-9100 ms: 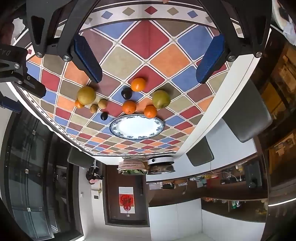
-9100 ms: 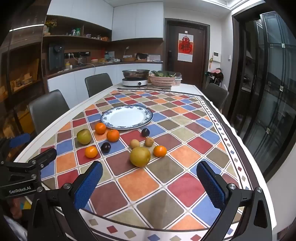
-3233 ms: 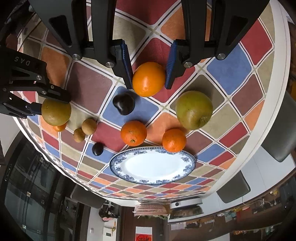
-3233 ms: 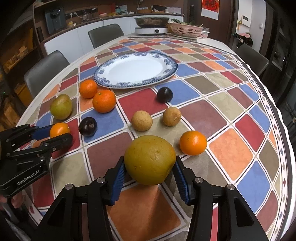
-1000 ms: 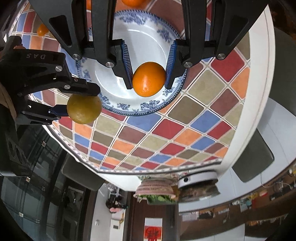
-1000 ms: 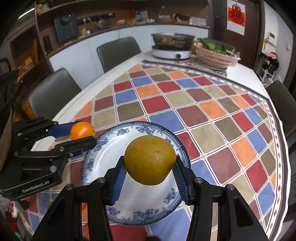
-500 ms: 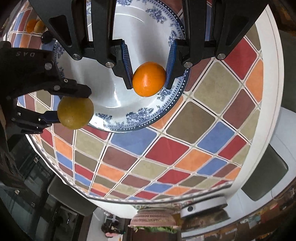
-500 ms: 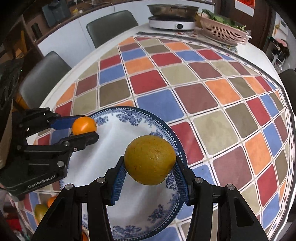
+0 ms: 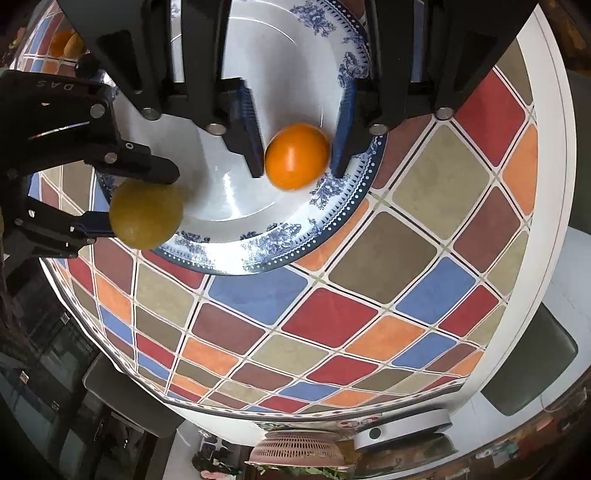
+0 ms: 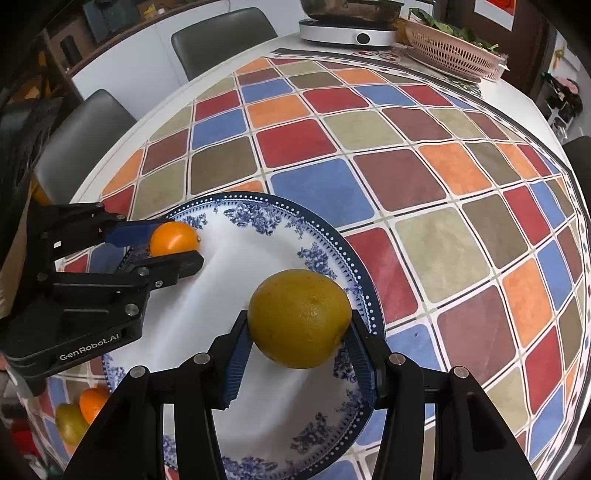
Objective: Organize fruits
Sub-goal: 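Carry both fruits over the blue-and-white plate and lower them onto it, then open both tools and withdraw them from the plate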
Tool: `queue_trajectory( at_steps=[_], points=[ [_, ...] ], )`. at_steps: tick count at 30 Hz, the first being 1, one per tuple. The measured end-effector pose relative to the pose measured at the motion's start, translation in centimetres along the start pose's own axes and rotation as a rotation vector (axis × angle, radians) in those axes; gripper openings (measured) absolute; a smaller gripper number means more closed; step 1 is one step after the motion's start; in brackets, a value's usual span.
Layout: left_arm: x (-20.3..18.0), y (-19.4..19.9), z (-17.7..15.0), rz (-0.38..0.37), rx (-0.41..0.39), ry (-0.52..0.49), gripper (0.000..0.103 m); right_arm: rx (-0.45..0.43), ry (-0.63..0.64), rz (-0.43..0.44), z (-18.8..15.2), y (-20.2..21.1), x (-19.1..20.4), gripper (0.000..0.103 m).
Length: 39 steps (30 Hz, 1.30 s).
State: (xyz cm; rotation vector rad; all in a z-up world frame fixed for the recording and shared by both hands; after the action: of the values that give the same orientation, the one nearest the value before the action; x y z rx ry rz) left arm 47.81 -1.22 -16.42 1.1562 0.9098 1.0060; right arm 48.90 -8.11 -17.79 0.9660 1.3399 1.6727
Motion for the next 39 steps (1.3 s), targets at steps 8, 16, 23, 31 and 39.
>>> queue_trajectory(
  at_steps=[8,16,23,31,39],
  points=[
    [0.1,2.6,-0.5,0.036,-0.060,0.008,0.049,-0.021,-0.012,0.006,-0.3,0.7,0.0,0.052],
    [-1.0,6.5,-2.4,0.049,-0.131,0.011,0.050,-0.097,-0.014,-0.006,-1.4,3.9,0.7,0.052],
    [-2.4,11.7,-5.0,0.056,-0.269,0.008,0.058,-0.212,-0.007,-0.041,-3.6,8.8,2.2,0.052],
    [-4.7,16.1,-9.5,0.090,-0.375,0.018,0.070,-0.336,-0.032,-0.054,-7.7,13.7,3.3,0.064],
    [-6.7,19.2,-13.7,0.112,-0.441,0.038,0.080,-0.418,-0.074,-0.096,-12.5,16.9,4.0,0.066]
  ],
)
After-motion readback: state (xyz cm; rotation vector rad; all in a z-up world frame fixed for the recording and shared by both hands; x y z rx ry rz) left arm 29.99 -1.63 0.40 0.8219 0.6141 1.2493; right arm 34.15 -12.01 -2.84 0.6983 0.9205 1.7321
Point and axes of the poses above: each gripper's, at about its wrist camera, not at the fingertips, and y roughly against the way its jaws point, x to its left, z to its top, the point moved 9 cm from there along -y, roughly the way its jaws point, and after that the axes turned 15 degrees about x, right-handed, at the moved point
